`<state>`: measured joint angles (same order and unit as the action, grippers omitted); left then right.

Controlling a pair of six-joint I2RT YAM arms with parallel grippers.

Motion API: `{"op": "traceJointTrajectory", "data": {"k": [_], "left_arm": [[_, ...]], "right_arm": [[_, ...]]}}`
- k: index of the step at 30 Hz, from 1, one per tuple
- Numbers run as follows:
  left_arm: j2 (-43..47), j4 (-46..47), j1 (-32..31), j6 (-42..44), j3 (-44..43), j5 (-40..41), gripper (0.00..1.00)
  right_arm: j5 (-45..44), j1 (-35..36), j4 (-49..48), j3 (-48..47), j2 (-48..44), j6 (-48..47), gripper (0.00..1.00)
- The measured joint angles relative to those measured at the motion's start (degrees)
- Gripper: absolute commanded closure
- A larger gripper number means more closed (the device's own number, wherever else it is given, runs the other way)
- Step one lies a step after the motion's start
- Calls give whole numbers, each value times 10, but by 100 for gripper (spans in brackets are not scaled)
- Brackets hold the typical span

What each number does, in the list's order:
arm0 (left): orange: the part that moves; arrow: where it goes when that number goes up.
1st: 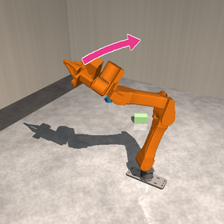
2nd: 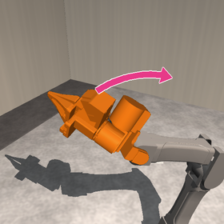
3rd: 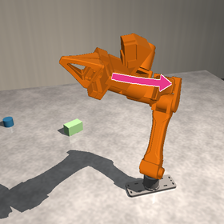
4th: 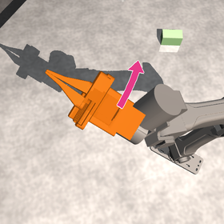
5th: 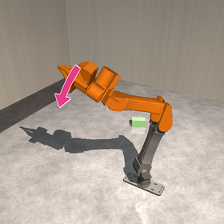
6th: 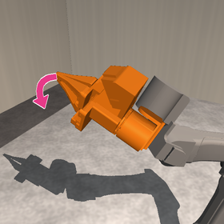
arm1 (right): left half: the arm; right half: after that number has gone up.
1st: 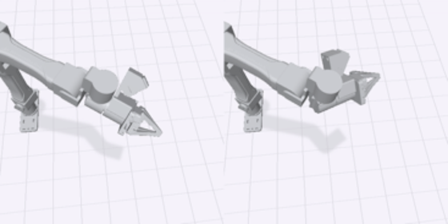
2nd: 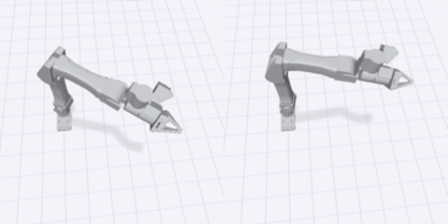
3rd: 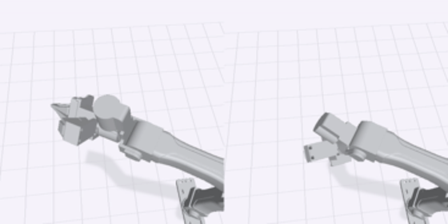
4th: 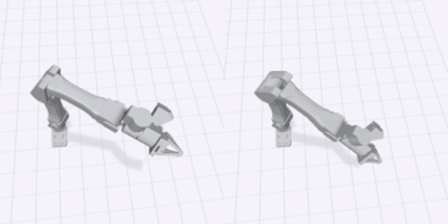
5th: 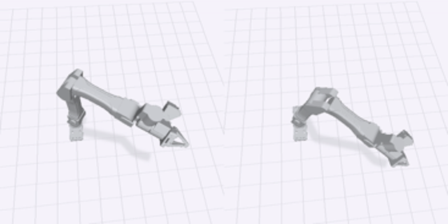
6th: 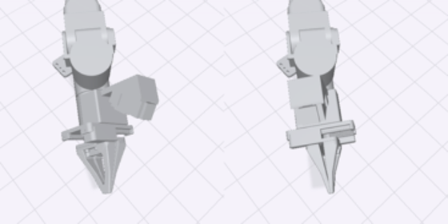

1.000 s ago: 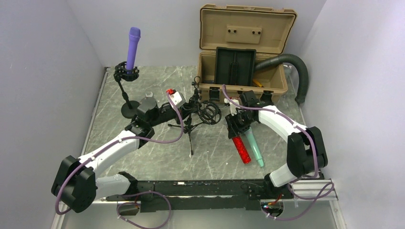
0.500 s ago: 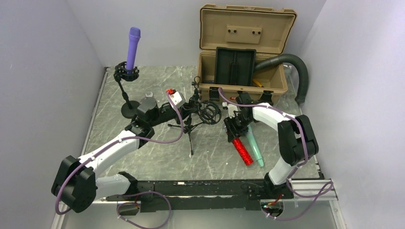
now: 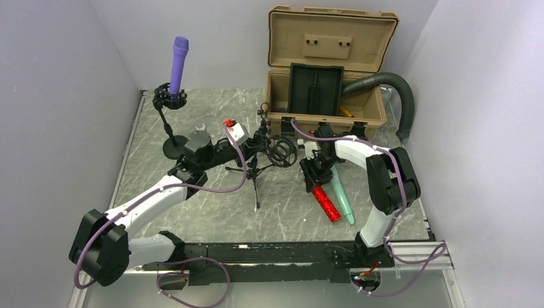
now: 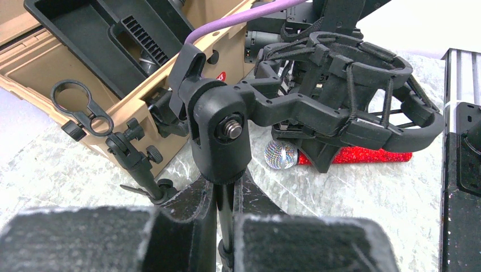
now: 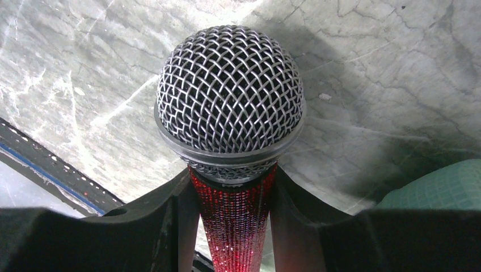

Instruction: Remove the microphone from the stand

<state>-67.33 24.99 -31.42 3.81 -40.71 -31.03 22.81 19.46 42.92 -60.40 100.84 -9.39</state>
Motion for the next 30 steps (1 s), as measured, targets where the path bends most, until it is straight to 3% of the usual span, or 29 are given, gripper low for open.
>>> {"op": "traceJointTrajectory", "data": {"k": [6, 18, 22, 25, 30], "left_arm": [[0, 0, 0, 0, 0, 0, 100], [0, 0, 0, 0, 0, 0, 100], [1, 0, 0, 0, 1, 0, 100], [4, 0, 1, 0, 2, 0, 100], [4, -1, 3, -1, 2, -1, 100]], "right_arm": [[-8, 8, 8, -9, 7, 3, 46], [-43, 37, 13, -17, 5, 9, 36], [-48, 39, 11, -17, -1, 7, 26], [-57, 38, 9, -18, -16, 0, 18], [-61, 37, 11, -26, -82, -7, 15]]}}
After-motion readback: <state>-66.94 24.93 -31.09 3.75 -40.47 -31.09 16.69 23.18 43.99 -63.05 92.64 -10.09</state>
